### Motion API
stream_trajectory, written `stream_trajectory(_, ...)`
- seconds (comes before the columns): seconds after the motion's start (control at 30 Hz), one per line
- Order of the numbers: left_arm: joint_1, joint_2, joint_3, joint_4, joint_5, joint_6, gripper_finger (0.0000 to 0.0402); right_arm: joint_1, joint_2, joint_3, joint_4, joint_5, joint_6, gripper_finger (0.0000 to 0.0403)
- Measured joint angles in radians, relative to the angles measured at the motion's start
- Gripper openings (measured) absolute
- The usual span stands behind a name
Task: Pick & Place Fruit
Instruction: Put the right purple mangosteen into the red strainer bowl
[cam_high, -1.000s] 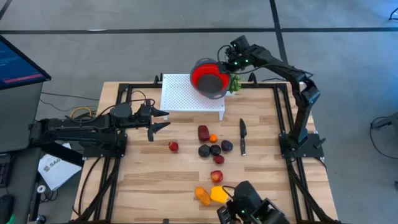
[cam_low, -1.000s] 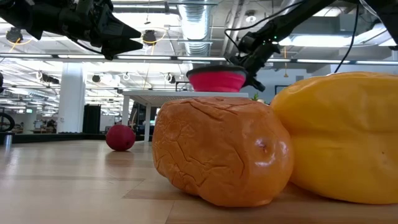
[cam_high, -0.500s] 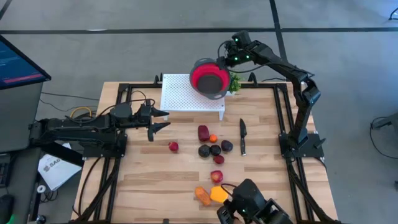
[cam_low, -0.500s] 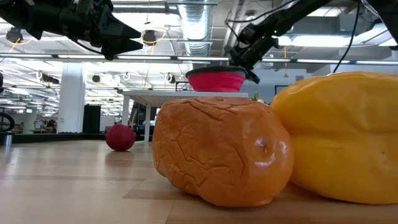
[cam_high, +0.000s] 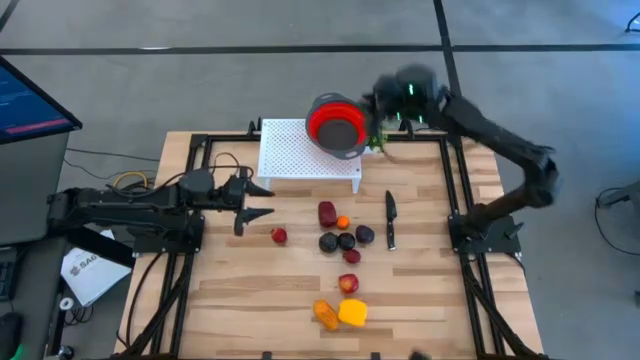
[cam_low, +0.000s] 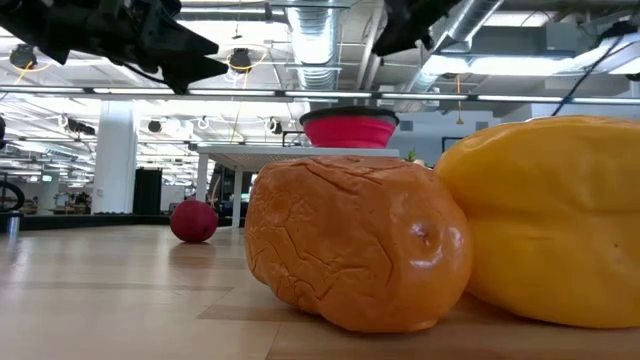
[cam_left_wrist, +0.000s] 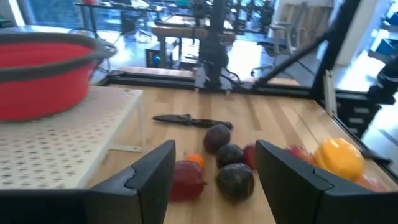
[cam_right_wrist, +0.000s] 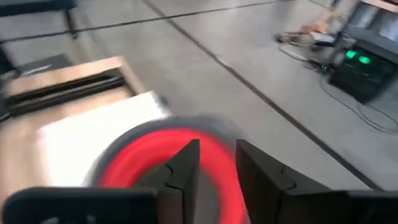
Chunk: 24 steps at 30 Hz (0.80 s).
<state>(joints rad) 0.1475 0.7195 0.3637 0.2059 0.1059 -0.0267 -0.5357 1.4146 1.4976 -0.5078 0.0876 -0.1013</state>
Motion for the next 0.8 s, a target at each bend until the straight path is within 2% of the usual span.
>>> stream_trajectory(0.1, -0.035, 0.023, 0.0, 0.001, 0.0, 0.021, 0.0213, 0.14, -0.128, -0.219, 0.109, 0.073, 0.059, 0.0074)
stream_trajectory(0.23, -0.063, 0.074, 0.0, 0.002, 0.0, 0.023, 0.0213, 0.367, -0.275, -0.513, 0.358, 0.124, 0.142, 0.0058)
stream_trajectory(0.4, -0.07, 0.164, 0.0, 0.011, -0.004, 0.021, 0.0213, 0.62, -0.337, -0.761, 0.618, 0.121, 0.23, 0.0049)
stream_trajectory(0.5, -0.07, 0.218, 0.0, 0.035, -0.005, 0.019, 0.0213, 0.717, -0.319, -0.841, 0.779, 0.123, 0.285, 0.0048)
stream_trajectory(0.6, -0.07, 0.269, 0.0, 0.069, -0.005, 0.019, 0.0213, 0.756, -0.265, -0.865, 0.89, 0.123, 0.295, 0.0048)
stream_trajectory(0.7, -0.07, 0.307, 0.0, 0.081, -0.006, -0.009, 0.0213, 0.767, -0.233, -0.832, 0.827, 0.184, 0.364, 0.005)
stream_trajectory(0.8, -0.071, 0.334, 0.0, 0.08, -0.009, -0.042, 0.0213, 0.778, -0.21, -0.776, 0.657, 0.211, 0.403, 0.0064)
